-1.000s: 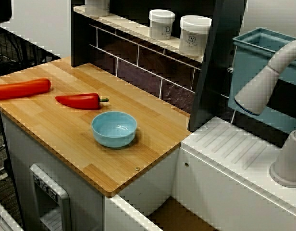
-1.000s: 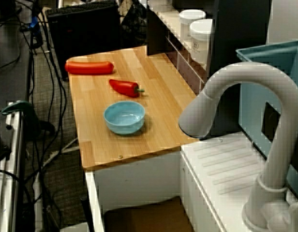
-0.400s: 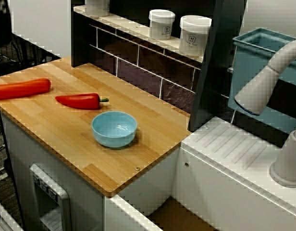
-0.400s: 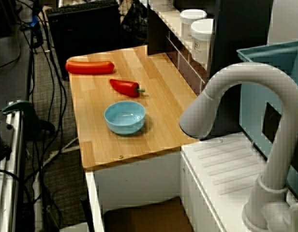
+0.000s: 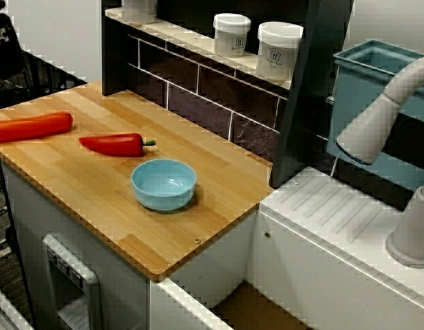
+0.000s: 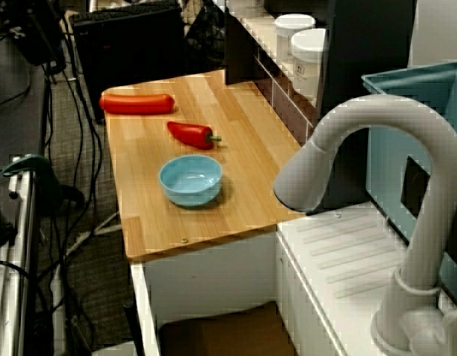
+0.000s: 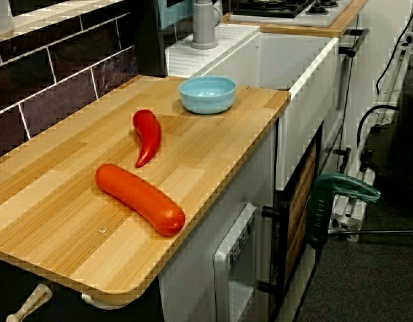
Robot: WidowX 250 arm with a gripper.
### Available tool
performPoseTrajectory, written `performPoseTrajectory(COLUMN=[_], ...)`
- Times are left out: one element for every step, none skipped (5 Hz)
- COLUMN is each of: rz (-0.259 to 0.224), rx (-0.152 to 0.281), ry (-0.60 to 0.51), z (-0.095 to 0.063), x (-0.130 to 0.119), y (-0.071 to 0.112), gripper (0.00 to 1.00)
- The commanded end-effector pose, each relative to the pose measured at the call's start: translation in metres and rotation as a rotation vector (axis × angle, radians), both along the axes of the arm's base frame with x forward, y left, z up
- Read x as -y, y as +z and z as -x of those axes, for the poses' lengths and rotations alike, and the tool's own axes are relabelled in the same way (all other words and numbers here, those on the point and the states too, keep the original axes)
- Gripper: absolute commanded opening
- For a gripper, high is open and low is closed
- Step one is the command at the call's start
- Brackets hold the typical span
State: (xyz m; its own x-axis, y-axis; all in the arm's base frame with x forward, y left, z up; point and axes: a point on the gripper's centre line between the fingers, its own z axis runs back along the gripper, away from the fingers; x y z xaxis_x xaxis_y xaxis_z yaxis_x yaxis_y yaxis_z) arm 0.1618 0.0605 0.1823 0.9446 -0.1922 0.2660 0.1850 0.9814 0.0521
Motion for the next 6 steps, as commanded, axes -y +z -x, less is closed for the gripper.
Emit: performPoseTrajectory(rz=[-0.173,-0.165,-0.185,-0.235,-0.235,-0.235], rx=[-0.011,0.004,-0.007,-0.019,-0.019,-0.019], ry=[-0.308,-0.364,-0.360,-0.252,-0.252,-0.252], z=[-0.069,-0.098,-0.118,-0.123,-0.123,-0.123], x=[-0.012,-0.009,-0.013,-0.026,-0.026,-0.026], y=[-0.027,-0.040,-0.051,-0.053,-0.053,-0.053], gripper=[1.00,1.00,1.00,1.00,1.00,1.00])
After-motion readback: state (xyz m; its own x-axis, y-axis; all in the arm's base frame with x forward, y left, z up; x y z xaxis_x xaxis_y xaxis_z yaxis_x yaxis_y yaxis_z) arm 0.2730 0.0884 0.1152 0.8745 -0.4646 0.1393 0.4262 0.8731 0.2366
